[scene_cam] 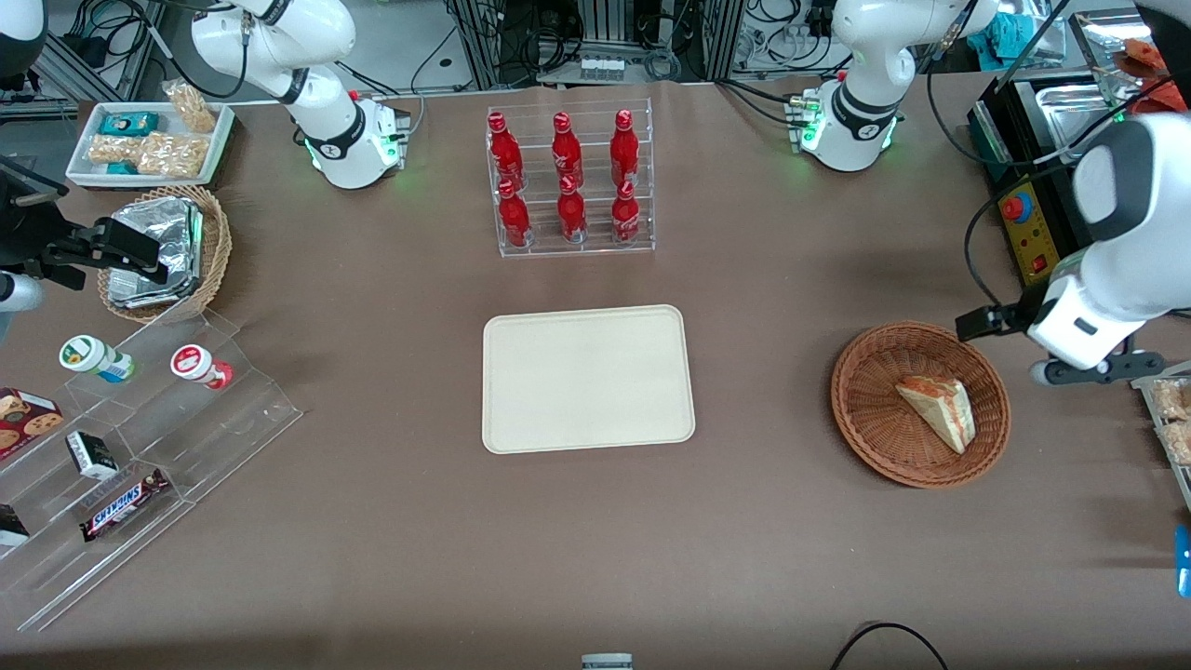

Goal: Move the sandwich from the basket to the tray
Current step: 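Move the open left gripper down over the wrapped sandwich in the basket, then close the left gripper on the wrapped sandwich's crust edge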

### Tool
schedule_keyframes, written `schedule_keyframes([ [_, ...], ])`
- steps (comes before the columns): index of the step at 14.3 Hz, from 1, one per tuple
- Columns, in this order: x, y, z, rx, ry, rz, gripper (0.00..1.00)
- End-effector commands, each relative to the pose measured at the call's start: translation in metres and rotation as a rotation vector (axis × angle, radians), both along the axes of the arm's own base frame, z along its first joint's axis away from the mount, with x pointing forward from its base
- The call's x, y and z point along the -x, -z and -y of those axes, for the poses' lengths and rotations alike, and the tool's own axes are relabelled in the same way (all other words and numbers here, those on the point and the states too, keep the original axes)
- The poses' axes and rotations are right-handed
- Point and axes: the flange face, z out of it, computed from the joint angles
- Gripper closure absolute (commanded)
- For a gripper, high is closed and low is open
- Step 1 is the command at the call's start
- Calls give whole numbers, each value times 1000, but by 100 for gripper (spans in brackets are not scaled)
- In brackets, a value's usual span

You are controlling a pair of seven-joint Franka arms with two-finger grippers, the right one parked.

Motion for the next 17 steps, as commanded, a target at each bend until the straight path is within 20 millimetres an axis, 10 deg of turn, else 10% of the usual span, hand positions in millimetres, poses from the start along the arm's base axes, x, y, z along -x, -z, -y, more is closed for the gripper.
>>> schedule_keyframes([
  [1,7,38,-6,-9,7,49,0],
  [17,-7,182,-22,-7,-778,199,0],
])
